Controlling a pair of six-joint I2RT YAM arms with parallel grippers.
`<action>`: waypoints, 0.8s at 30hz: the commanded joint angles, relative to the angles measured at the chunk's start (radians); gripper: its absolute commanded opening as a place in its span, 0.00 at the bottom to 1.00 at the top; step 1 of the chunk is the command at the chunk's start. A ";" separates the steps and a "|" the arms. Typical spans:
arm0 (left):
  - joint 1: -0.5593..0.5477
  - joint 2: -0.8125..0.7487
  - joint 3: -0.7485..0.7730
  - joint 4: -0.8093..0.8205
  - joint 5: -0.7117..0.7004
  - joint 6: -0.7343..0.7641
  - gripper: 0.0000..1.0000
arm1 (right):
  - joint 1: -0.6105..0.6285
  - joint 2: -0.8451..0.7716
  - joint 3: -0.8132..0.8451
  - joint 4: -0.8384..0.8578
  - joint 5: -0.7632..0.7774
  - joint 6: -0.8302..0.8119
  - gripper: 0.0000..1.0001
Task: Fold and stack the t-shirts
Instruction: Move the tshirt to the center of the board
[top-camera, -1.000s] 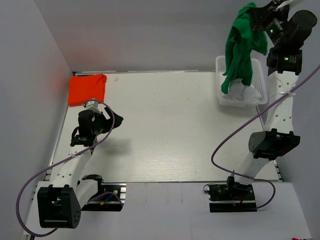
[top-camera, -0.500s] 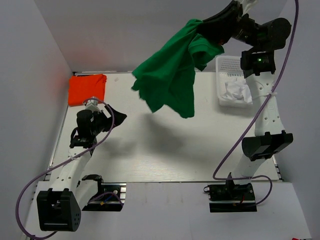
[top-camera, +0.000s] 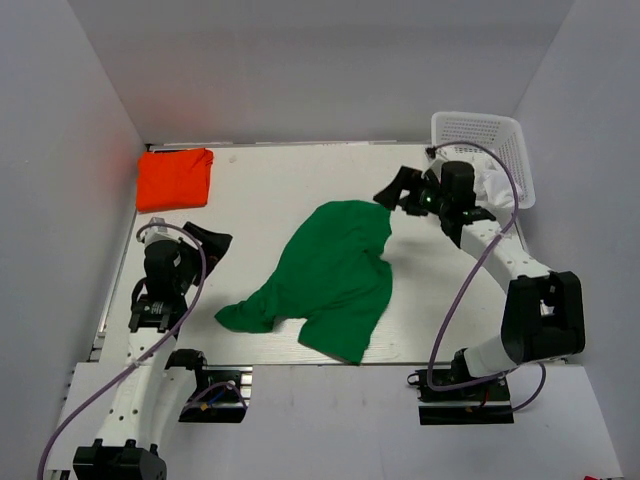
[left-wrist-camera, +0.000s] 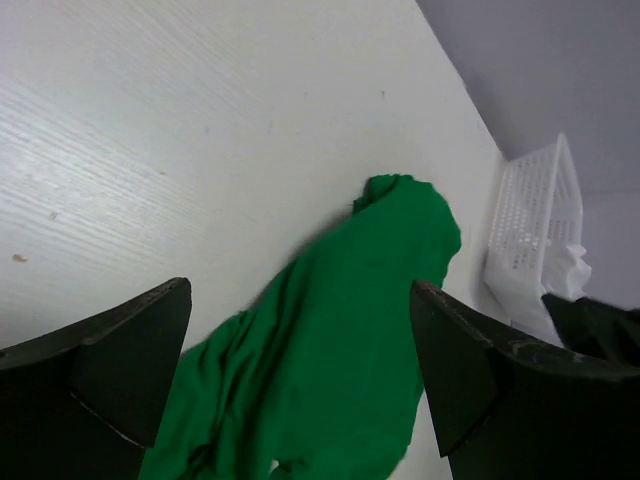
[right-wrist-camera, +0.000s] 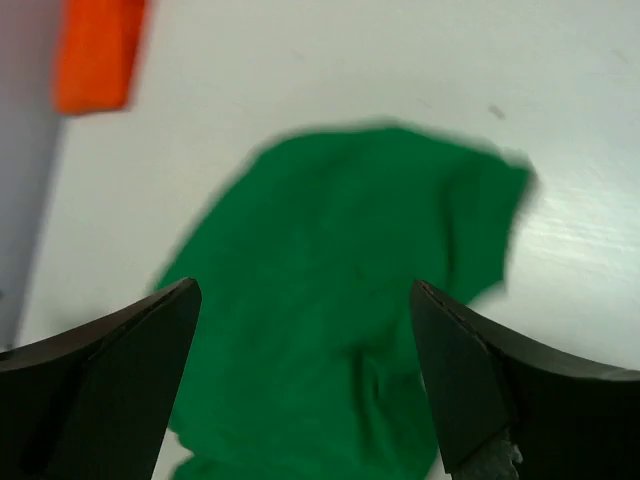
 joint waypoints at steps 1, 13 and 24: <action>-0.003 -0.017 -0.015 -0.125 -0.101 -0.037 1.00 | 0.026 -0.148 -0.056 -0.056 0.340 -0.132 0.90; -0.012 0.128 -0.182 -0.081 0.179 0.051 1.00 | 0.303 -0.050 -0.237 -0.209 0.292 -0.109 0.90; -0.064 0.336 -0.266 0.083 0.180 0.054 1.00 | 0.323 0.173 -0.229 -0.098 0.343 0.011 0.90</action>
